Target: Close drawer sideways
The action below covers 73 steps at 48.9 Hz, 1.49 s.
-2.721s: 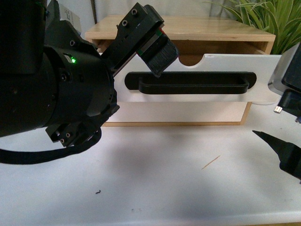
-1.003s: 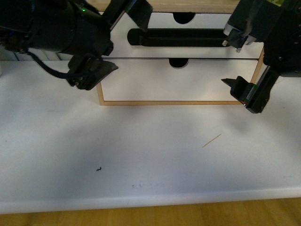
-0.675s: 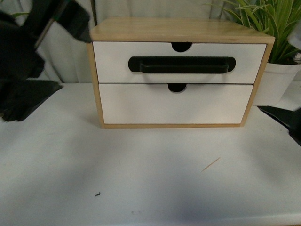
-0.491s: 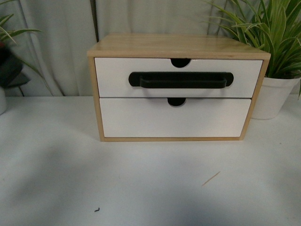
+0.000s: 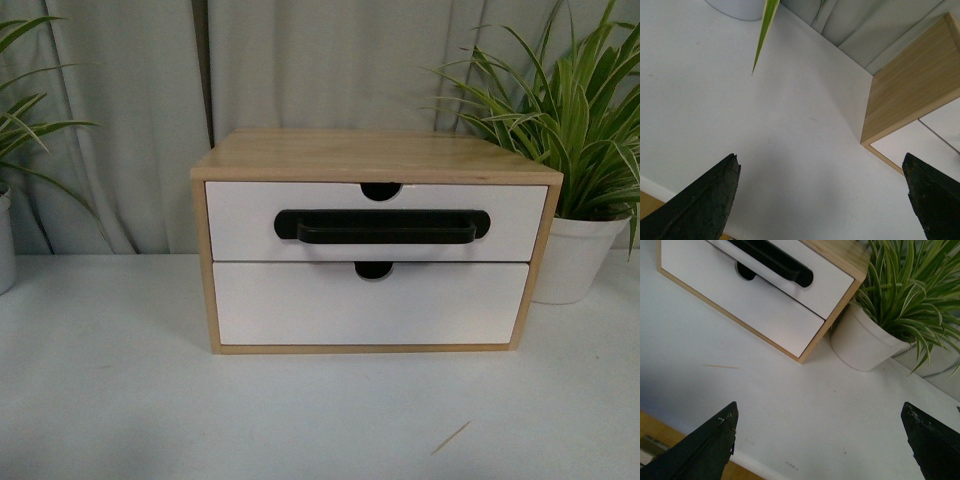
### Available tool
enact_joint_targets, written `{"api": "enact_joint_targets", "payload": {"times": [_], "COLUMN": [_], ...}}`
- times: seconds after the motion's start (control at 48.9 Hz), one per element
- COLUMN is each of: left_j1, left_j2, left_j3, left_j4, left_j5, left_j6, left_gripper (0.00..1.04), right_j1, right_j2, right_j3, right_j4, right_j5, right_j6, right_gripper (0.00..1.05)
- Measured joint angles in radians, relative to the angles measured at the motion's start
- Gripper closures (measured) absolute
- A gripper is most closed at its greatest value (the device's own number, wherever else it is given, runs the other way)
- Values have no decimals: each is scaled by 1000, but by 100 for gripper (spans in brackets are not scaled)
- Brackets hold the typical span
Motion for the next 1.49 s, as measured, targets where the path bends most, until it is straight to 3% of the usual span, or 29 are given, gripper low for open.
{"api": "enact_joint_targets", "payload": {"times": [0.041, 0.102, 0.123, 0.184, 0.266, 0.348, 0.471, 0.532, 0.675, 1.166, 1.289, 1.432, 1.494], "left_j1": [19, 55, 61, 78, 148, 174, 177, 178, 178, 178, 178, 178, 178], "left_j2": [3, -11, -19, -64, -124, -155, -233, -256, -293, -501, -530, -573, -668], "left_j3": [-34, -129, -148, -179, -201, -216, -241, -245, -280, -280, -280, -280, -280], "left_j4": [92, 332, 380, 450, 431, 408, 354, 339, 344, 145, 116, 72, -55], "left_j5": [79, 232, 260, 299, 381, 386, 393, 391, 393, 394, 393, 394, 394], "left_j6": [79, 268, 310, 489, 589, 618, 642, 644, 651, 653, 654, 654, 654], "left_gripper": [11, 23, 27, 41, 59, 72, 100, 101, 101, 101, 101, 101, 101], "right_j1": [-1, 61, 90, 124, 129, 130, 130, 130, 130, 131, 131, 131, 131], "right_j2": [2, -17, -30, -65, -103, -132, -190, -210, -250, -394, -523, -565, -566], "right_j3": [-1, -53, -79, -112, -132, -145, -164, -169, -188, -209, -209, -209, -209], "right_j4": [0, 133, 197, 254, 247, 227, 190, 177, 156, 44, -122, -135, -135], "right_j5": [1, 192, 275, 394, 414, 414, 413, 413, 413, 413, 413, 413, 413], "right_j6": [1, 128, 207, 397, 505, 546, 572, 573, 579, 581, 581, 581, 581], "right_gripper": [9, 17, 23, 37, 53, 67, 94, 104, 103, 103, 103, 103, 103]}}
